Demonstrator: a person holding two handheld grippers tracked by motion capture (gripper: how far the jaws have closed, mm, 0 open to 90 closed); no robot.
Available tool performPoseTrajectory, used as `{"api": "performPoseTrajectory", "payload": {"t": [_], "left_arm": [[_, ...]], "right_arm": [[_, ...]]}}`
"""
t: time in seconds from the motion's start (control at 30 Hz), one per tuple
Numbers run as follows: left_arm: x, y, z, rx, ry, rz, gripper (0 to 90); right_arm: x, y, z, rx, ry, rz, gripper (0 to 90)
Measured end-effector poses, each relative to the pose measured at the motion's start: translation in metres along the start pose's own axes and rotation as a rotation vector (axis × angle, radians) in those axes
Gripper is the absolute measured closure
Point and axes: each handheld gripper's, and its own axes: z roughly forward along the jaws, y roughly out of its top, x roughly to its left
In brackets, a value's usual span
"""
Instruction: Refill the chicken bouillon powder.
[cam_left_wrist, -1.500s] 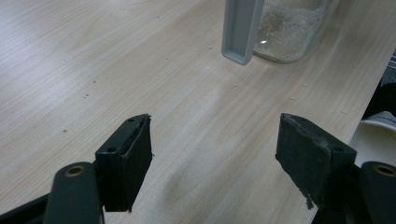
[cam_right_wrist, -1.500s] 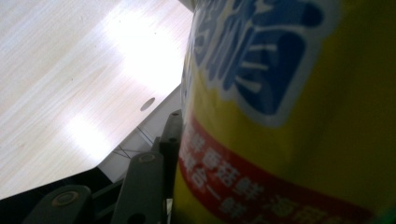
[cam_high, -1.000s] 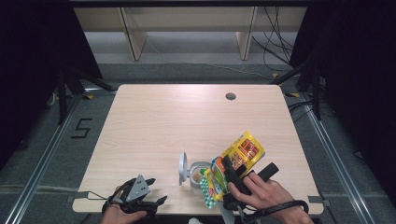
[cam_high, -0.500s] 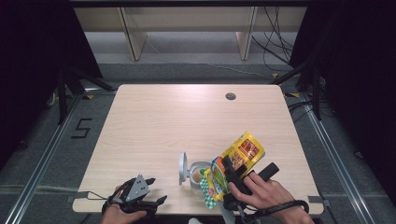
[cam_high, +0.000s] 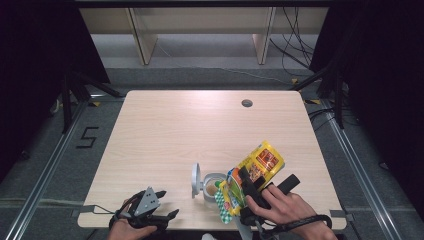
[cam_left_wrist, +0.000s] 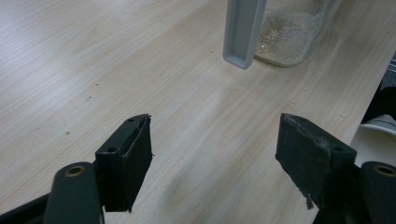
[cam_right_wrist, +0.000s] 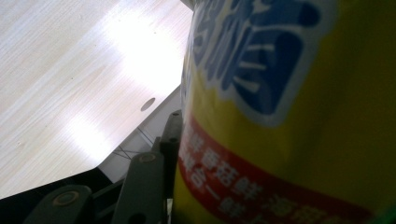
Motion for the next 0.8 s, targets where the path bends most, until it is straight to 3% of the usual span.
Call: {"api": "performPoseTrajectory", "payload": {"t": [0.07, 0.33, 0.37, 0.47, 0.73, 0.77, 0.8], "left_arm": [[-0.001, 0.0001, 0.0002, -0.012, -0.006, -0.02, 26.2], [-0.0009, 0.0, 0.0002, -0.007, -0.003, -0.013, 26.2], [-0.0022, -0.0001, 0.0008, -0.02, -0.005, -0.028, 26.2], [-0.0007, 0.0001, 0.0003, -0.012, -0.006, -0.019, 26.2], [-0.0005, 0.0002, 0.0002, -0.012, -0.004, -0.019, 26.2], [-0.0021, 0.0002, 0.0013, -0.032, -0.009, -0.041, 26.2], [-0.0006, 0.0002, 0.0002, -0.013, -0.004, -0.02, 26.2]], "right_arm": [[-0.0005, 0.0, 0.0003, 0.0, 0.002, -0.004, 62.6], [-0.0004, -0.0003, -0.0008, -0.001, -0.001, -0.002, 62.6], [-0.0006, -0.0006, -0.0009, -0.001, 0.0, -0.007, 62.6], [0.0004, -0.0013, -0.0017, 0.0, 0.006, 0.014, 62.6], [0.0003, -0.0027, -0.002, -0.002, 0.014, 0.003, 62.6], [0.0006, -0.0029, -0.0022, 0.001, 0.012, 0.004, 62.6], [0.0003, -0.0032, -0.0022, 0.001, 0.013, 0.001, 62.6]]}}
